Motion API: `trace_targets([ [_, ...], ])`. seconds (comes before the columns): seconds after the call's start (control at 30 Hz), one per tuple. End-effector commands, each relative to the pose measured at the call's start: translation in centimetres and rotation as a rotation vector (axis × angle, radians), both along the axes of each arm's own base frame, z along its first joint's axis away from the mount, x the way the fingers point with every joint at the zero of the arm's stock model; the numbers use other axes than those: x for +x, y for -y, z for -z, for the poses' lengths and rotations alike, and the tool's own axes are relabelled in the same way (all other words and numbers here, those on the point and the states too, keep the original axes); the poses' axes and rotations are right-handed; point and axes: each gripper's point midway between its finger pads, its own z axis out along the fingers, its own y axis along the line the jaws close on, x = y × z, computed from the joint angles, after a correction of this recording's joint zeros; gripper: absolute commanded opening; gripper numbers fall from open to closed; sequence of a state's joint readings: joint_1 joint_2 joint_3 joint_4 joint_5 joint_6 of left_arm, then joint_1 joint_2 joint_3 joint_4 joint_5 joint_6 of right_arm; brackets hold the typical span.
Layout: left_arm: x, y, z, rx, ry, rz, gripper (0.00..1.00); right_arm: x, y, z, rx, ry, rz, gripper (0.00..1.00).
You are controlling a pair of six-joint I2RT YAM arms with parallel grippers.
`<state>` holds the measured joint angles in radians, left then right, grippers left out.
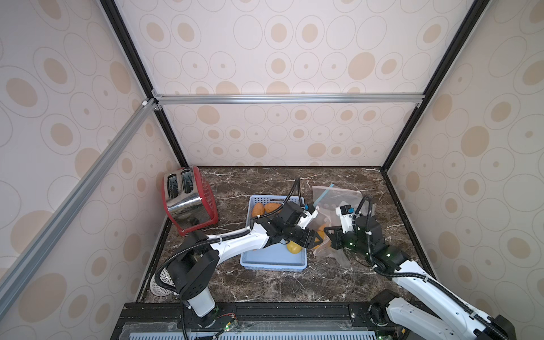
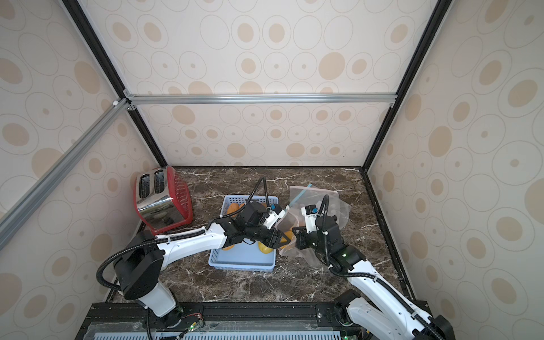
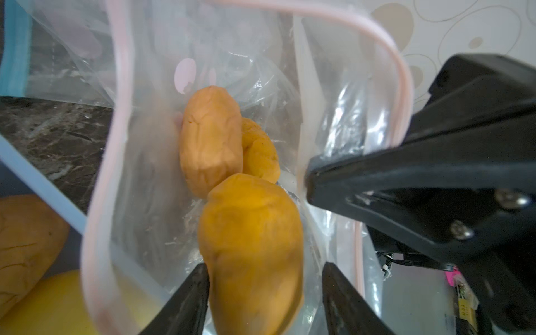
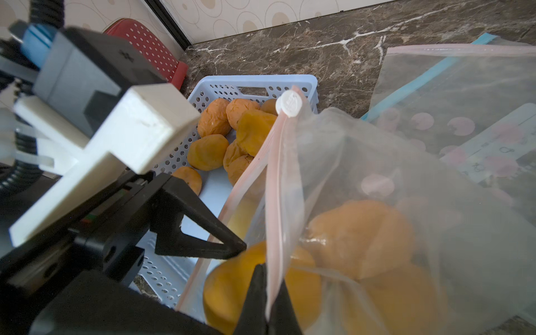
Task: Put the potatoes into a zipper bag and zip it
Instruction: Place the potato into the zipper food storage bag.
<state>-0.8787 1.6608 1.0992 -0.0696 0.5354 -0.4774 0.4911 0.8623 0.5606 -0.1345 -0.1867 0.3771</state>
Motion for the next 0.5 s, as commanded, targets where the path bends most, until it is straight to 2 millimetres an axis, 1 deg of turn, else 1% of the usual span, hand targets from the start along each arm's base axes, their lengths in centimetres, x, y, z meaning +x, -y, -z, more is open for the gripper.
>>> trace_targets([
  [0.0, -0.81, 0.84, -1.66, -0.039, 0.024, 0.073, 0.68, 0.17, 0.01, -0.06, 0.003, 0.008, -0.001, 0.00],
  [0.17, -1.06, 0.33, -1.59, -0.031, 0.035, 0.072, 0.68, 0.16, 0.05, -0.14, 0.004, 0.010, 0.000, 0.00],
  [0.23, -1.00, 0.16, -1.63, -0.027, 0.041, 0.062, 0.65, 0.13, 0.09, -0.14, 0.004, 0.011, 0.001, 0.00],
  [0.3, -0.64, -0.08, -1.46, -0.012, 0.049, 0.042, 0.59, 0.12, 0.08, -0.17, 0.003, 0.012, 0.001, 0.00],
  [0.33, -0.56, -0.12, -1.38, -0.008, 0.051, 0.036, 0.55, 0.10, 0.10, -0.14, 0.003, 0.011, 0.001, 0.00],
  [0.47, -0.56, 0.14, -0.99, -0.009, 0.038, 0.043, 0.42, 0.09, 0.08, -0.21, 0.005, 0.012, 0.000, 0.00],
])
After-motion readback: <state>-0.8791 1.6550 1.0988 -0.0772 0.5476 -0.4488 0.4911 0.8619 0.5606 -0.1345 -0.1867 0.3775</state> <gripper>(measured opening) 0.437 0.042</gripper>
